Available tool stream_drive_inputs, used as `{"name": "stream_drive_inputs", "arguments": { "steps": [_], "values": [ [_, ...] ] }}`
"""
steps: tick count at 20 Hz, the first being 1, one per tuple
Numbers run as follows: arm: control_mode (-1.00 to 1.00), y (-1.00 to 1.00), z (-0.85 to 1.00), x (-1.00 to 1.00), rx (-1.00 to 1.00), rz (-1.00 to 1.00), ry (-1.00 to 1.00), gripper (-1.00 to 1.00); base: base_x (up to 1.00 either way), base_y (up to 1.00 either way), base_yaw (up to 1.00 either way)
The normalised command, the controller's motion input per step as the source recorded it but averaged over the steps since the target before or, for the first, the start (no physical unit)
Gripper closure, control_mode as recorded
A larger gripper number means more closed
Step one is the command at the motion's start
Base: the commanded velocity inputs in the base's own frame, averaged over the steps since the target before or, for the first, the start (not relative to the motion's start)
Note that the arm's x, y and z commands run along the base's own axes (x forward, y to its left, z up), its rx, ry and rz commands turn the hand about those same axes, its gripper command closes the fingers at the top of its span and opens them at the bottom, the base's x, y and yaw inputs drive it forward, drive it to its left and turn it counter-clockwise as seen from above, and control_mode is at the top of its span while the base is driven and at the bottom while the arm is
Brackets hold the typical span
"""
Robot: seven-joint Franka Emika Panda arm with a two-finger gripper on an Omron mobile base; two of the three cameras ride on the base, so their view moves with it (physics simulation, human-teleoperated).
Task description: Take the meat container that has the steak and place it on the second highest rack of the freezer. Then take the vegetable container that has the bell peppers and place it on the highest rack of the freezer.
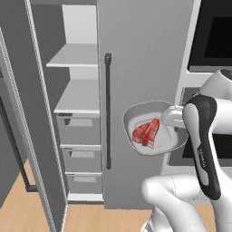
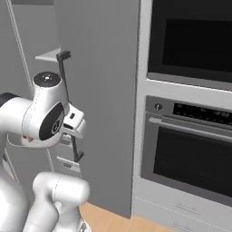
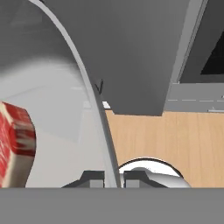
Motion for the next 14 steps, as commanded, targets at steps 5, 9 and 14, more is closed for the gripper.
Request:
{"name": "stream_drive_inputs", "arguments": {
  "steps": [5,9,14],
  "values": [
    [1.0,0.0,0.0,0.0,0.0,0.0,0.0,1.0,0.02,0.74,-0.23],
    [1.0,0.0,0.0,0.0,0.0,0.0,0.0,1.0,0.0,0.59,-0.21],
    [1.0,0.0,0.0,0.0,0.0,0.0,0.0,1.0,0.11,0.48,-0.18]
  ]
}}
